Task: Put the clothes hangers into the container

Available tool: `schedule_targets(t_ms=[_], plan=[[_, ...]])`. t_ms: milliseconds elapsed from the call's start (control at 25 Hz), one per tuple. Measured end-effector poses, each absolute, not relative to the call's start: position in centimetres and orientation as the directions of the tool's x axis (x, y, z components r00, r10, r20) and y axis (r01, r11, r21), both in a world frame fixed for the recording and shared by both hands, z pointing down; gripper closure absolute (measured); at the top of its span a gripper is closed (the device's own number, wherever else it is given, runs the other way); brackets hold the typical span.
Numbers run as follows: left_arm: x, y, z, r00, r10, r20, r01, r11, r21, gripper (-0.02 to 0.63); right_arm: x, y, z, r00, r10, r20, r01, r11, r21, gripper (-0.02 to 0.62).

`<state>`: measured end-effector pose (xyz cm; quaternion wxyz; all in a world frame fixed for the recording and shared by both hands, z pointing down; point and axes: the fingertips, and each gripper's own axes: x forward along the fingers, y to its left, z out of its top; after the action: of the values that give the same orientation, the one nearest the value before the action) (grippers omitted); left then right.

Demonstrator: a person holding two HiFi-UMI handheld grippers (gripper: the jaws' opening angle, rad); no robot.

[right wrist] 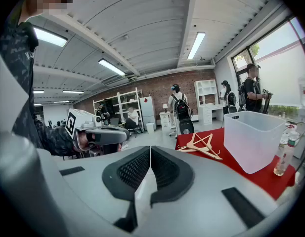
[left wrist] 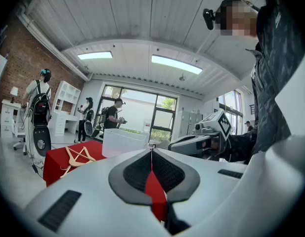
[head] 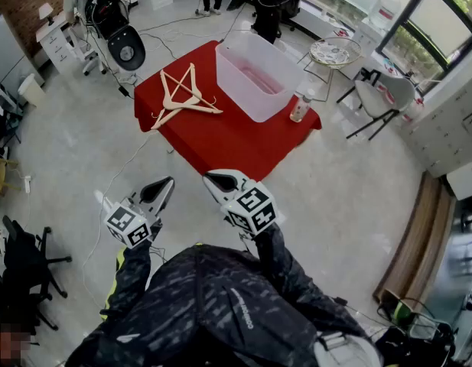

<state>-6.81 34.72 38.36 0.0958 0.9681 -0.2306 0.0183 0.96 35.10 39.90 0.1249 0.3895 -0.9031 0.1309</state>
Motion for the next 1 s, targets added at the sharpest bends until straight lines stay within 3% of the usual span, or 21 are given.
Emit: schedule_targets(t_ms=[1000], plan=[[-9.2, 36.2, 39.0, 0.903, -0.425, 0.068, -0.43, -0.878, 0.213, 0.594, -2.7, 36.8, 41.8, -0.674, -0.61, 0.416, -0.707, 0.696, -0.125, 0.577]])
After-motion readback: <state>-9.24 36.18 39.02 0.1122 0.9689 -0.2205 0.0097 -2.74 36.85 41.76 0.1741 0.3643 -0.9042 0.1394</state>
